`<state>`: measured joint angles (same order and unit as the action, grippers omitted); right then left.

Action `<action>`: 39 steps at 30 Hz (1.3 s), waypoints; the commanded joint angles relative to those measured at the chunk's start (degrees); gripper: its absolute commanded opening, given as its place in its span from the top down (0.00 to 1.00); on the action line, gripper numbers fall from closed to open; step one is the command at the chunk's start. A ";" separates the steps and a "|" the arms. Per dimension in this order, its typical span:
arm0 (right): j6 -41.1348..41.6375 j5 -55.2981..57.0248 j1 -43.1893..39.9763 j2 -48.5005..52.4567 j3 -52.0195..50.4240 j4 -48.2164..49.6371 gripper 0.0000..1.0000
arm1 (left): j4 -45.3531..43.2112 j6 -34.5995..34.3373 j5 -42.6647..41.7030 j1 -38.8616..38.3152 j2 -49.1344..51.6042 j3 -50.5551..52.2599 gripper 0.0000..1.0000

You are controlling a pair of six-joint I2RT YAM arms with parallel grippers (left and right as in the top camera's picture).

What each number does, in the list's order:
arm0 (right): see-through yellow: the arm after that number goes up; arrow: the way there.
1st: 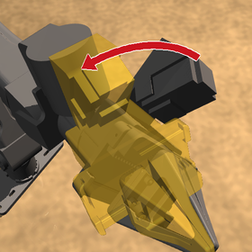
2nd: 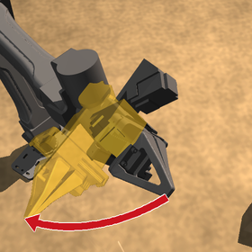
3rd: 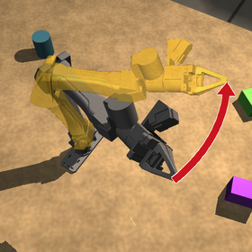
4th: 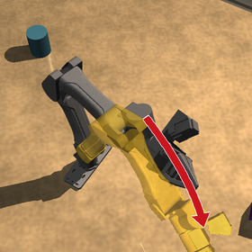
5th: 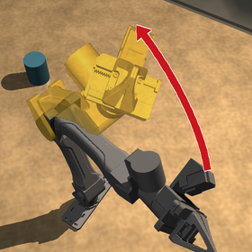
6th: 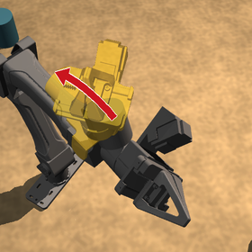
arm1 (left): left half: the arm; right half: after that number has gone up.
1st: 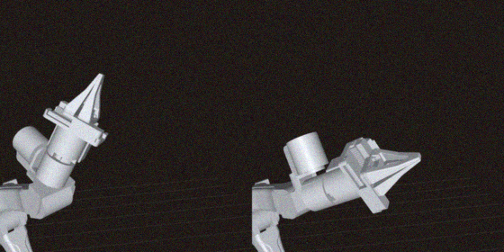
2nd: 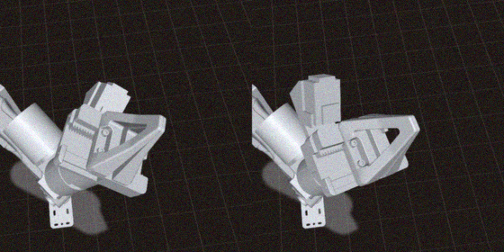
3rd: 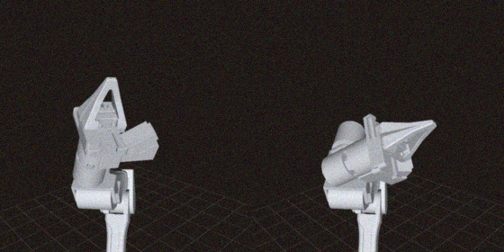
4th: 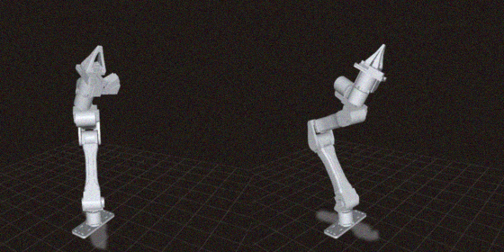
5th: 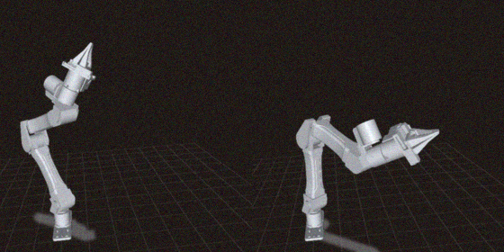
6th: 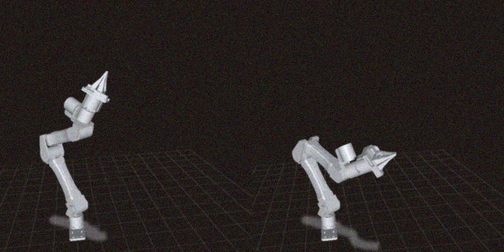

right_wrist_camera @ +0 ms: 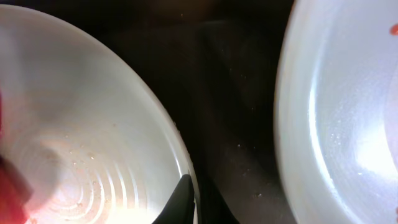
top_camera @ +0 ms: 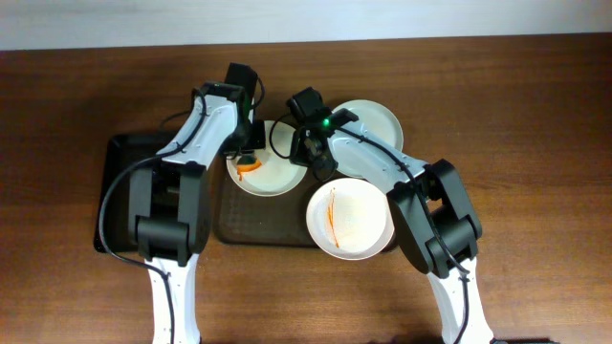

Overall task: Clean dirty plates on tray and stack at the side
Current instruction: 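Scrub the plate again with the sponge in the left gripper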

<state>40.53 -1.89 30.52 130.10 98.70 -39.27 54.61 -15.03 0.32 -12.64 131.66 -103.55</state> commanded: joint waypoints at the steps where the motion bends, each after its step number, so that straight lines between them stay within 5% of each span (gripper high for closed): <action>1: 1.31 5.40 -0.66 1.11 -1.01 -0.74 0.96 | -4.00 -2.08 1.14 -0.76 1.97 7.54 1.00; 14: 1.29 5.16 -1.38 1.46 -1.05 -0.46 0.96 | 2.19 -2.08 5.55 -0.92 1.99 18.21 1.00; 18: 1.29 5.14 -1.36 1.46 -1.05 -0.59 0.96 | -11.50 -2.08 19.17 -0.92 2.43 20.04 1.00; 22: 1.29 5.16 -1.36 1.46 -1.05 -0.66 0.96 | -18.43 -2.08 18.71 -0.98 2.60 20.37 1.00; 31: 1.31 5.16 -1.36 1.46 -1.05 -0.55 0.96 | 2.56 -1.62 8.20 -0.98 2.60 20.37 1.00; 35: 1.29 5.16 -1.36 1.46 -1.05 -0.59 0.96 | -6.34 -1.53 8.26 -0.96 2.60 20.37 1.00; 39: 1.29 5.18 -1.36 1.46 -1.05 -0.59 0.96 | -18.56 6.21 8.24 -0.96 2.60 20.37 1.00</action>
<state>40.58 -2.61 30.55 130.10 98.70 -38.76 39.70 -15.35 12.19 -14.35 125.36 -88.66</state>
